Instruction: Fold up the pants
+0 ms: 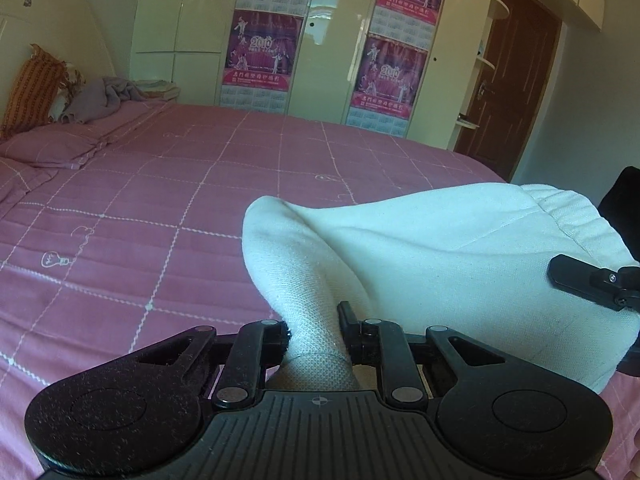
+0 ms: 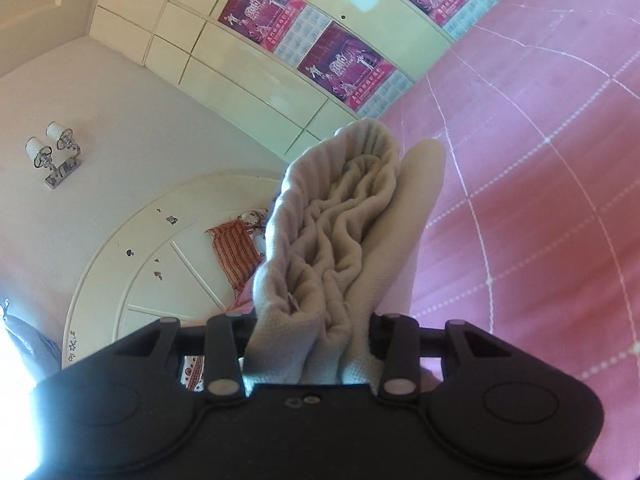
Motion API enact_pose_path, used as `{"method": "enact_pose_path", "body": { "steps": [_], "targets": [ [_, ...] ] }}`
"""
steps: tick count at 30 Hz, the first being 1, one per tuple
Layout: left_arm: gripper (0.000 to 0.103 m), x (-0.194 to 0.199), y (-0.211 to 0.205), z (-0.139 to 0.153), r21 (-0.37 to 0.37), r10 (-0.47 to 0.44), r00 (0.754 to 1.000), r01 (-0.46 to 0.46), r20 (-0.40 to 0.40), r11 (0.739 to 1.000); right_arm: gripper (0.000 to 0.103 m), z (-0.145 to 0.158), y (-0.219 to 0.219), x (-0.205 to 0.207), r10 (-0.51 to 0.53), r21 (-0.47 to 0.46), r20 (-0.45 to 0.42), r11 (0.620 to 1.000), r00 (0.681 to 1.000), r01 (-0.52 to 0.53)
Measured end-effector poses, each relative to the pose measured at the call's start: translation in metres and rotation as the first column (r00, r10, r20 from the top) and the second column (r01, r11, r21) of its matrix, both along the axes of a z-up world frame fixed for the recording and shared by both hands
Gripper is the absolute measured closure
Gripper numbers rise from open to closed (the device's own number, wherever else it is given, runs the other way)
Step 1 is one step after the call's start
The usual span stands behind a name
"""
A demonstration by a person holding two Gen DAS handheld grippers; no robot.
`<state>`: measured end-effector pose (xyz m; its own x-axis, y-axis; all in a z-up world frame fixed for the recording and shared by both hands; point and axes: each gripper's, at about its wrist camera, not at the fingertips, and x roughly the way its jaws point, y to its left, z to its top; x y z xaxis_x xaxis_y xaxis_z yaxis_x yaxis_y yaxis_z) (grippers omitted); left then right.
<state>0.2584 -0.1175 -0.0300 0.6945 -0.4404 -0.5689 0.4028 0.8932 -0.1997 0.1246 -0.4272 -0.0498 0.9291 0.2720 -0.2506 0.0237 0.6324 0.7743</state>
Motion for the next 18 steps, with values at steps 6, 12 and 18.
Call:
{"method": "enact_pose_path", "body": {
  "steps": [6, 12, 18],
  "targets": [
    [0.085, 0.038, -0.02, -0.02, 0.028, 0.042, 0.999, -0.041, -0.025, 0.999, 0.063, -0.012, -0.015, 0.031, -0.013, -0.007, -0.019, 1.0, 1.0, 0.013],
    [0.085, 0.062, -0.042, -0.052, 0.085, 0.062, 0.997, -0.057, -0.056, 0.995, 0.063, -0.034, -0.026, 0.062, -0.027, -0.054, -0.067, 0.998, 0.997, 0.024],
    [0.083, 0.063, -0.053, -0.106, 0.206, 0.056, 0.989, -0.027, -0.137, 0.978, 0.062, -0.075, -0.041, 0.069, -0.061, -0.096, -0.184, 0.994, 0.981, 0.044]
  ]
}}
